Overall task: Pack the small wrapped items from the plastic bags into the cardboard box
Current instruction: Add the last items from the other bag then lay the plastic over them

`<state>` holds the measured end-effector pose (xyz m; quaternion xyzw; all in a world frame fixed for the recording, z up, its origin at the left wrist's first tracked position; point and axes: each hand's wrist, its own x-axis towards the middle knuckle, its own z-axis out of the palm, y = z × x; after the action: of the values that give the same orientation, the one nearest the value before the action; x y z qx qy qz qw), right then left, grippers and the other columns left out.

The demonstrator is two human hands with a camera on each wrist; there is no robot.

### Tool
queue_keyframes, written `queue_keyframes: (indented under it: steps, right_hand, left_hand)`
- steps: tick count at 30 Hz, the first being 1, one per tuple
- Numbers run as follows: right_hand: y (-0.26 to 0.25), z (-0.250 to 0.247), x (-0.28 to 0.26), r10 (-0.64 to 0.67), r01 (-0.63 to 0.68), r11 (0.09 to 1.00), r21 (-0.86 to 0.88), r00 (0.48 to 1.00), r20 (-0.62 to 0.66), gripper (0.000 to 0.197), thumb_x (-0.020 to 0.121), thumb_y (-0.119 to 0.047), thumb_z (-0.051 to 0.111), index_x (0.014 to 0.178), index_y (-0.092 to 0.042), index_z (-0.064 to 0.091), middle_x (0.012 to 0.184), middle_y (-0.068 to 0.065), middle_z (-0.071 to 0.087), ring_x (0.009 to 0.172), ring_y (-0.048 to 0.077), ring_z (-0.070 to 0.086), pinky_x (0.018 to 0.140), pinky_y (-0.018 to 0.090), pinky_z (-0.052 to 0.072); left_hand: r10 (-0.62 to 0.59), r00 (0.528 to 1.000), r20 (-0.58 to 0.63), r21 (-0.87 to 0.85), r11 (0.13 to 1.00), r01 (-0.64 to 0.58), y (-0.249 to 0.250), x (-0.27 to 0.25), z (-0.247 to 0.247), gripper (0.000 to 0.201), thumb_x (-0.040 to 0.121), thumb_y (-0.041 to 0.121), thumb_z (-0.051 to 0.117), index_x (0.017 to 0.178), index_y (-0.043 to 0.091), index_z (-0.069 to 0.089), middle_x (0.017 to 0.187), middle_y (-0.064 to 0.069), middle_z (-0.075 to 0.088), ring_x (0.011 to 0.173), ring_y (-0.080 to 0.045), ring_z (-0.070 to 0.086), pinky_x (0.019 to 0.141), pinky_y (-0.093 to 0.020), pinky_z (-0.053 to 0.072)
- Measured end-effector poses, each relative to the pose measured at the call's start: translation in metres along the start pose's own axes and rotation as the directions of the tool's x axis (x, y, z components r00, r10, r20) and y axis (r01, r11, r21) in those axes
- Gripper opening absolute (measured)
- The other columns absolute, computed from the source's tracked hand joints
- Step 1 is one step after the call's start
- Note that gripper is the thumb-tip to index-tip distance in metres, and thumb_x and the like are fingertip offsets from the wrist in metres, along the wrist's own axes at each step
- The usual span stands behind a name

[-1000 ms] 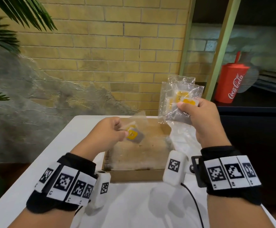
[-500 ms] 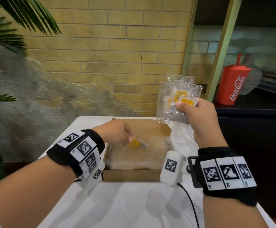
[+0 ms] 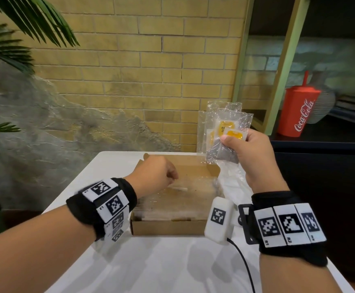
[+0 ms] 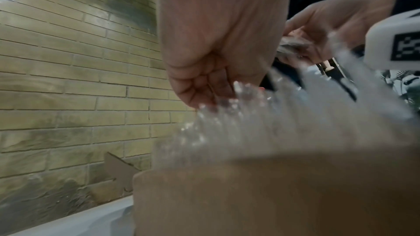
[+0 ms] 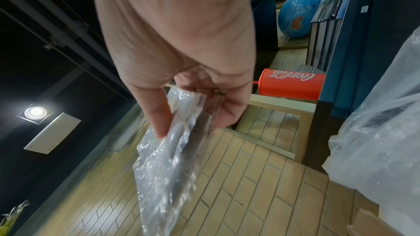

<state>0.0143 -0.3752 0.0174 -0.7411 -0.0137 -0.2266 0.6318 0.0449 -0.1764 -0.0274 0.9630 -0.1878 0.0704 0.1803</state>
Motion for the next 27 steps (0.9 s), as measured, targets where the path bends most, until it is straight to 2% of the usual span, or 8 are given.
queue_keyframes:
  steps: [3, 6, 9, 12, 14, 19, 22, 27]
  right_hand:
    - [0.001, 0.001, -0.001, -0.012, 0.013, 1.000, -0.020, 1.000, 0.023, 0.023, 0.082, -0.015, 0.066, 0.093, 0.005, 0.063, 0.097, 0.022, 0.067, 0.086, 0.032, 0.064, 0.075, 0.037, 0.054]
    - [0.001, 0.002, 0.000, -0.030, 0.032, 0.999, -0.039, 0.999, 0.038, 0.028, 0.083, -0.016, 0.065, 0.093, 0.010, 0.060, 0.097, 0.025, 0.065, 0.075, 0.022, 0.057, 0.066, 0.029, 0.049]
    - [0.002, 0.001, 0.001, -0.015, 0.017, 0.999, -0.036, 0.999, 0.044, 0.023, 0.083, -0.016, 0.065, 0.091, 0.005, 0.062, 0.096, 0.022, 0.066, 0.077, 0.021, 0.058, 0.066, 0.027, 0.049]
    - [0.002, 0.001, 0.000, -0.002, 0.004, 0.999, -0.045, 0.999, 0.053, 0.014, 0.083, -0.016, 0.065, 0.085, -0.003, 0.063, 0.091, 0.017, 0.067, 0.079, 0.022, 0.060, 0.068, 0.029, 0.051]
    - [0.001, 0.002, 0.000, 0.002, 0.000, 0.999, -0.045, 0.999, 0.054, 0.013, 0.083, -0.016, 0.065, 0.084, -0.004, 0.062, 0.091, 0.016, 0.067, 0.079, 0.025, 0.061, 0.070, 0.031, 0.052]
    - [0.001, 0.000, 0.000, 0.006, -0.003, 0.999, -0.047, 0.998, 0.065, 0.013, 0.083, -0.017, 0.065, 0.087, -0.004, 0.063, 0.093, 0.014, 0.068, 0.083, 0.027, 0.063, 0.072, 0.032, 0.053]
    - [0.006, 0.003, 0.003, 0.023, -0.019, 0.999, -0.043, 0.995, 0.093, 0.021, 0.084, -0.015, 0.064, 0.094, 0.002, 0.064, 0.098, 0.019, 0.068, 0.093, 0.034, 0.064, 0.083, 0.044, 0.054]
    - [0.013, 0.016, 0.002, 0.102, -0.109, 0.994, 0.016, 0.963, 0.249, 0.015, 0.087, -0.015, 0.060, 0.101, -0.011, 0.064, 0.098, 0.011, 0.070, 0.094, 0.027, 0.066, 0.087, 0.047, 0.054]
  left_hand:
    - [0.022, 0.992, 0.125, 0.118, 0.992, -0.037, 0.002, 0.000, 0.006, 0.032, 0.092, 0.008, 0.052, 0.120, 0.013, 0.064, 0.127, 0.000, 0.062, 0.117, -0.015, 0.055, 0.100, -0.022, 0.039]
    - [0.025, 0.992, 0.120, 0.192, 0.980, -0.048, 0.000, -0.002, 0.004, 0.052, 0.098, 0.026, 0.043, 0.147, 0.018, 0.028, 0.154, 0.005, 0.027, 0.142, -0.020, 0.022, 0.115, -0.033, 0.022]
    - [-0.003, 0.963, 0.268, 0.226, 0.972, -0.060, -0.001, -0.011, 0.004, 0.067, 0.098, 0.044, 0.031, 0.150, 0.019, -0.003, 0.159, 0.005, -0.006, 0.146, -0.022, -0.009, 0.117, -0.042, 0.005]
    - [-0.070, 0.866, 0.495, 0.279, 0.957, -0.083, 0.000, -0.021, 0.015, 0.075, 0.092, 0.060, 0.021, 0.149, 0.021, -0.009, 0.157, 0.005, -0.017, 0.145, -0.017, -0.014, 0.116, -0.042, -0.002]
    - [-0.061, 0.882, 0.468, 0.226, 0.973, -0.053, 0.001, -0.022, 0.017, 0.079, 0.090, 0.064, 0.019, 0.149, 0.021, -0.012, 0.156, 0.005, -0.020, 0.144, -0.015, -0.015, 0.116, -0.042, -0.003]
    - [-0.087, 0.865, 0.494, 0.180, 0.984, -0.004, 0.002, -0.016, 0.010, 0.074, 0.092, 0.059, 0.023, 0.150, 0.022, -0.002, 0.157, 0.006, -0.012, 0.145, -0.013, -0.011, 0.116, -0.041, -0.006]
    - [-0.025, 0.945, 0.327, -0.138, 0.988, 0.075, 0.005, -0.017, -0.007, 0.070, 0.092, 0.053, 0.035, 0.150, 0.023, 0.010, 0.158, 0.008, 0.005, 0.146, -0.010, 0.003, 0.117, -0.035, 0.005]
    - [-0.029, 0.997, 0.067, -0.738, 0.671, 0.069, 0.020, -0.017, -0.026, 0.081, 0.072, 0.059, 0.058, 0.144, 0.035, 0.028, 0.144, 0.015, 0.040, 0.130, -0.006, 0.042, 0.107, -0.031, 0.035]
